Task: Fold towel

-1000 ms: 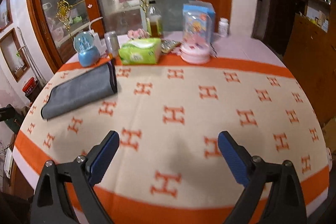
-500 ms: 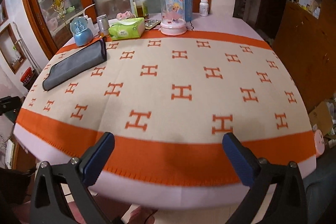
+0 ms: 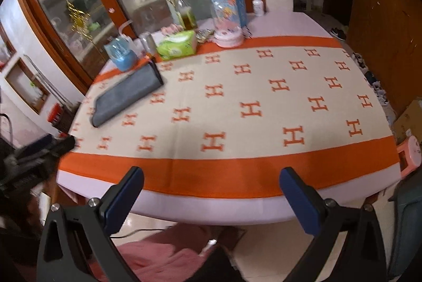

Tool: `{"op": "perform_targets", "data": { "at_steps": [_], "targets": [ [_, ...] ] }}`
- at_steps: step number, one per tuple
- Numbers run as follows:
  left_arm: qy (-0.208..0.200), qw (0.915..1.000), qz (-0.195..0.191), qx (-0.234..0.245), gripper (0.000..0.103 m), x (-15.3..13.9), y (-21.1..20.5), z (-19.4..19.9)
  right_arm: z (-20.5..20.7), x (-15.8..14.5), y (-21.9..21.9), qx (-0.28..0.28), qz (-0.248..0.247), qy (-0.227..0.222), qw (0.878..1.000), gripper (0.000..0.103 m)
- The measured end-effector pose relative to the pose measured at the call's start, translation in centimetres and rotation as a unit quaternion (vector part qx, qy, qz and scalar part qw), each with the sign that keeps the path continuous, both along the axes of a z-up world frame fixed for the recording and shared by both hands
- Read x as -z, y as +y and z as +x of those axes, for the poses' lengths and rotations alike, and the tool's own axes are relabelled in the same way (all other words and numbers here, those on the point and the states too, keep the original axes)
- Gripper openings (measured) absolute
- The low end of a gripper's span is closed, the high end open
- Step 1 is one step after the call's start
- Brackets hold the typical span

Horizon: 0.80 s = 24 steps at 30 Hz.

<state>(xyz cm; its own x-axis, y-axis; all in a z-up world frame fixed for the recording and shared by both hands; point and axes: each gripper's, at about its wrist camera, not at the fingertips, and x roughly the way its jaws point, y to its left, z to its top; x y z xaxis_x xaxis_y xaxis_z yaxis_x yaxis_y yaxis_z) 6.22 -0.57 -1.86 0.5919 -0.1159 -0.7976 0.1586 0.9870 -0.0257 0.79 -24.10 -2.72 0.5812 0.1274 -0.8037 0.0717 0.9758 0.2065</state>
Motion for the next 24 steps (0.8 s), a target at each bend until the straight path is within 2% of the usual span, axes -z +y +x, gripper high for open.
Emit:
{"op": "perform_targets", "data": {
  "at_steps": [4,8,13,24],
  "targets": [
    [-0.009,0.9999,0.005,0.0,0.1,-0.5,-0.5,-0.6,-0.3,-0.9,1.9,-0.013,-0.004,-0.011,1.0,0.103],
    [-0.021,0.9997,0.014,-0.005,0.1,-0.5,-0.7,-1.3,-0.2,-0.7,2.5,-0.003,-0.003,-0.015,1.0,0.103],
    [-0.023,0.9992,0.013,-0.031,0.1,-0.4,0.0,-1.9,-0.3,-0.8,3.6,0.003,-0.011,-0.028,1.0,0.103],
    [-0.043,0.996,0.023,-0.075,0.1,-0.6,1.1,-2.6,-0.3,-0.7,5.6,-0.035,-0.018,-0.037,0.999,0.103]
  ]
}}
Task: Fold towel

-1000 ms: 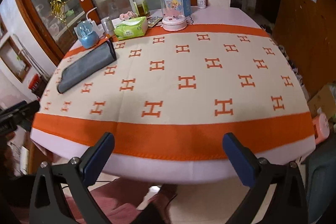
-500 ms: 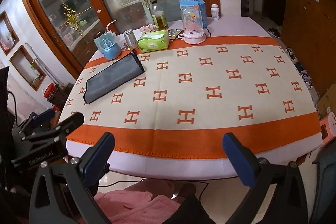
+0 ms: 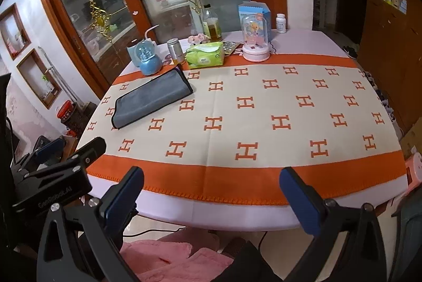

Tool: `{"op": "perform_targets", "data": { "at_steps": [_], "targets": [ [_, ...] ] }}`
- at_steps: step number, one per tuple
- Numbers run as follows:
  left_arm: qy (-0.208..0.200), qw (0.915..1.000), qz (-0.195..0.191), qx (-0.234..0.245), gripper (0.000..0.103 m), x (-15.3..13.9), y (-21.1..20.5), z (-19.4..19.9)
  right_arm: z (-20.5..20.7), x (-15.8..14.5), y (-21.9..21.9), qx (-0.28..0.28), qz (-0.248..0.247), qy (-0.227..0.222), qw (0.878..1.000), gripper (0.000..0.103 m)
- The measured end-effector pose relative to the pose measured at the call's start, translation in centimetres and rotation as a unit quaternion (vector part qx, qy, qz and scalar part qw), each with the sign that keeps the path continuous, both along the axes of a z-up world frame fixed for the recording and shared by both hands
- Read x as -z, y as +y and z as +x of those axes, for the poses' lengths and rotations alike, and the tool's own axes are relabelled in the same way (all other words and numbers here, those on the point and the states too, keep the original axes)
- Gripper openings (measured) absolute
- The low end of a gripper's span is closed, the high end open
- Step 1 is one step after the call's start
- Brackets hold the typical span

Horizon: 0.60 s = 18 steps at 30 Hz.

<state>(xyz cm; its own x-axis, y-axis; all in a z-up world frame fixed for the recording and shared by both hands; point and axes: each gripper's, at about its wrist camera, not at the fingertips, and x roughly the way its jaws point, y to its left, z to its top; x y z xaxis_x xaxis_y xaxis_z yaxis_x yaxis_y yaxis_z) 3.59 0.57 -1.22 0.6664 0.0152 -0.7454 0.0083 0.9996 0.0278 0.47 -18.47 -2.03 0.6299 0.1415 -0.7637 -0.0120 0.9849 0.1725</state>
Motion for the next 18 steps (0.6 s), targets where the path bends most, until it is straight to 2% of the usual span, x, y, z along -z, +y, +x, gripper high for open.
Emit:
{"op": "perform_targets", "data": {
  "at_steps": [18],
  "targets": [
    [-0.006,0.9999,0.006,0.008,0.1,-0.12,-0.92,0.17,0.76,0.32,0.46,-0.023,0.0,0.001,1.0,0.103]
  ]
}}
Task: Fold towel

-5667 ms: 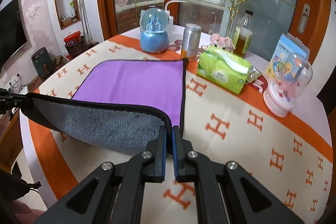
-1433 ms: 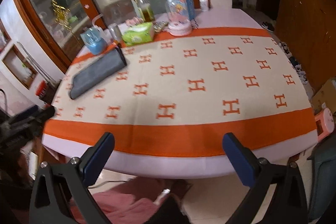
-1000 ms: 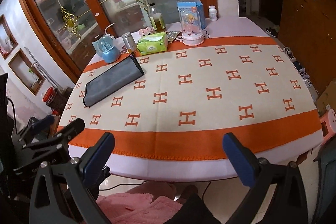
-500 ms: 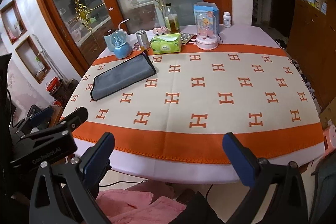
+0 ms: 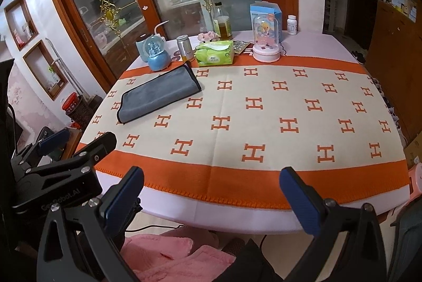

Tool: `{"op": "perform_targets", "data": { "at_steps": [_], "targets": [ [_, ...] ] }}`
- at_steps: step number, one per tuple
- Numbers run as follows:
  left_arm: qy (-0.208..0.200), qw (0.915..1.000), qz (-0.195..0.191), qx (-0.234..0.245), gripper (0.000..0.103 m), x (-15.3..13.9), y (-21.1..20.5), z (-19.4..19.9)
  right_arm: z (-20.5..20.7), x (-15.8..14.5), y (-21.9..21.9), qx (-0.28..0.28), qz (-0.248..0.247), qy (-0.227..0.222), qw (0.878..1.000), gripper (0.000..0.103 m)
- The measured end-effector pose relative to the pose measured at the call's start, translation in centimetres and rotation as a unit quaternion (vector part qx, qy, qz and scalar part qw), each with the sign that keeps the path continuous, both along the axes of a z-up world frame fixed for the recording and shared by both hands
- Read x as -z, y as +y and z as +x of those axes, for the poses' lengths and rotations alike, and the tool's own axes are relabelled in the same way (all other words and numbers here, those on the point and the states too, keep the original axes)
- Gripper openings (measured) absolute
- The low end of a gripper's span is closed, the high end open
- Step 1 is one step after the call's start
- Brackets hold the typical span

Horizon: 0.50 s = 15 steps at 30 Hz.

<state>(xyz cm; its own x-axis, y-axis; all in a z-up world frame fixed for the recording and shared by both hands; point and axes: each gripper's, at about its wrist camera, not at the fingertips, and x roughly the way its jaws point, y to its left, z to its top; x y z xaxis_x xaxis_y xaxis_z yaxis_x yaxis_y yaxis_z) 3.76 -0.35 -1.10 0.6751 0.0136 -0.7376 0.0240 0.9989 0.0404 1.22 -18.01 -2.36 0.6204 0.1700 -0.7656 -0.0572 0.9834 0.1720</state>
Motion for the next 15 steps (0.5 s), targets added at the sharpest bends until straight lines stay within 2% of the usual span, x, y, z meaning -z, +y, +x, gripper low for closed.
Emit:
{"op": "perform_targets", "data": {
  "at_steps": [15],
  "targets": [
    [-0.007,1.0,0.004,-0.002,0.1,-0.16,-0.24,0.2,0.39,0.07,-0.19,-0.001,0.0,0.002,1.0,0.103]
  ]
}}
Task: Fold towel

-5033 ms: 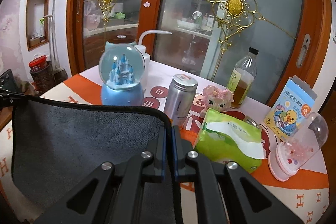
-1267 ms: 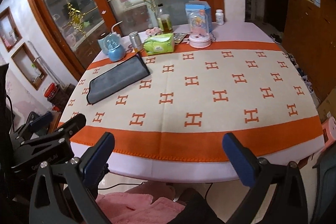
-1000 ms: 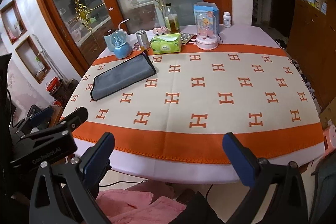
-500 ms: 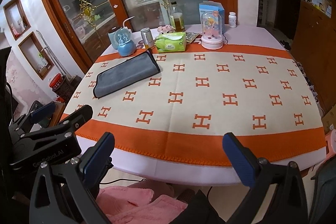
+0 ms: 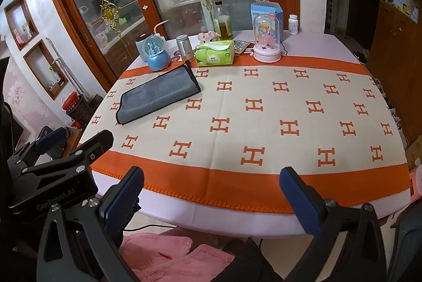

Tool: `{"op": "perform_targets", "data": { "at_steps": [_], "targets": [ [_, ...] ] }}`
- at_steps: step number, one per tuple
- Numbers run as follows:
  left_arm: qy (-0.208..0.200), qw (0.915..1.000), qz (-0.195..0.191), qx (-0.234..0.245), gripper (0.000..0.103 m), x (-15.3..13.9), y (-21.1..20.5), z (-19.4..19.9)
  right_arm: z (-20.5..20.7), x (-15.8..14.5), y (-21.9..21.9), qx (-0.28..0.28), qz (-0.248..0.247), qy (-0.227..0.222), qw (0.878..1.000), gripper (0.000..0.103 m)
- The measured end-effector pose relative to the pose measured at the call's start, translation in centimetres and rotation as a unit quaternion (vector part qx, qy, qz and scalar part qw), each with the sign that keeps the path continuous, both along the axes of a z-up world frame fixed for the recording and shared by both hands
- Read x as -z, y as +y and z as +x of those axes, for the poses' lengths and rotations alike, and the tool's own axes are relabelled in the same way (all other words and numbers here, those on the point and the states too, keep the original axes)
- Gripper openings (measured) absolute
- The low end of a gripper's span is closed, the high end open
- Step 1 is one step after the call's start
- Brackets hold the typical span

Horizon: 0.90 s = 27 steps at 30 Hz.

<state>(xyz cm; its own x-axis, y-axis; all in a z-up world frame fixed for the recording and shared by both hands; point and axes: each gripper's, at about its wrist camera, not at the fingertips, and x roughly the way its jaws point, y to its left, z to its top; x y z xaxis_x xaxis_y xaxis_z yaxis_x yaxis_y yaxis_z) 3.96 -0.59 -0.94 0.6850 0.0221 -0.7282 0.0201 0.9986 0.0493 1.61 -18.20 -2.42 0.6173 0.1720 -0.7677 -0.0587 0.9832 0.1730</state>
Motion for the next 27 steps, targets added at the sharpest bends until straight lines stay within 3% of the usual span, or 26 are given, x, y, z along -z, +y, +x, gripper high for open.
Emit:
{"op": "perform_targets", "data": {
  "at_steps": [27],
  "targets": [
    [0.004,1.0,-0.003,0.006,0.1,0.4,-0.4,1.1,0.6,0.8,0.3,0.0,-0.002,0.005,1.0,0.103]
  ]
}}
